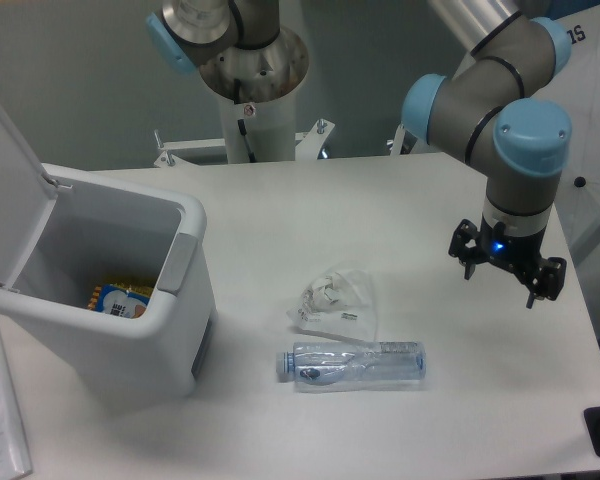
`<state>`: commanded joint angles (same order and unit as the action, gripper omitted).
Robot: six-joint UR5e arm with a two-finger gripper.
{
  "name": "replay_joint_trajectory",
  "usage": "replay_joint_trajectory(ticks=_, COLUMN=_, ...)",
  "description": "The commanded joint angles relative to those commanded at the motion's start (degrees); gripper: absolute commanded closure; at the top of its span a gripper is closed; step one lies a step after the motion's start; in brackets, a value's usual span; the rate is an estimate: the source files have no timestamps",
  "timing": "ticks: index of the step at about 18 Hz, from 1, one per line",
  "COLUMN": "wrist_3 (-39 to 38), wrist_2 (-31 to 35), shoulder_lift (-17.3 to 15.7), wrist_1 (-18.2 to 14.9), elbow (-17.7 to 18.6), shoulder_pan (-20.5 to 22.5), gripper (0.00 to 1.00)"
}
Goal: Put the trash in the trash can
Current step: 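Move the gripper over the crumpled clear plastic bag and lower it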
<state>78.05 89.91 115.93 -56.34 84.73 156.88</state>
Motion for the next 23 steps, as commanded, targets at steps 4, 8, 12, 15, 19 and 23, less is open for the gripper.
replay_joint_trajectory(ticks=4, wrist_3=-0.1, wrist_2=-0.3, shoulder_lift=0.0, wrist_1=0.1, elbow=0.7, shoulder_pan=-0.3, gripper=0.00)
replay_joint_trajectory(ticks=8, wrist_3=-0.6, wrist_2=-0.4, shoulder_lift=0.1, wrist_1=0.8, elbow=1.8, shoulder_pan=-0.7, gripper=0.00)
replay_joint_trajectory(ticks=12, wrist_3=-3.0, wrist_2=-0.4, shoulder_lift=0.4, wrist_1=1.0, elbow=2.9, shoulder_pan=-2.1, gripper=0.00)
replay_joint_trajectory(ticks=15, wrist_3=-3.0, wrist_2=-0.6, shoulder_lift=0.2, wrist_1=3.6, elbow=6.1, shoulder_pan=-2.4, gripper=0.00)
replay_joint_trajectory(ticks=19, wrist_3=-4.0, wrist_2=-0.4, shoulder_lift=-1.0, wrist_1=5.0, elbow=11.5, shoulder_pan=-4.8, gripper=0.00)
replay_joint_trajectory(ticks=23, wrist_3=-4.7, wrist_2=-0.5, shoulder_lift=-2.2, wrist_1=4.9, elbow=15.0, shoulder_pan=-5.5, gripper=0.00)
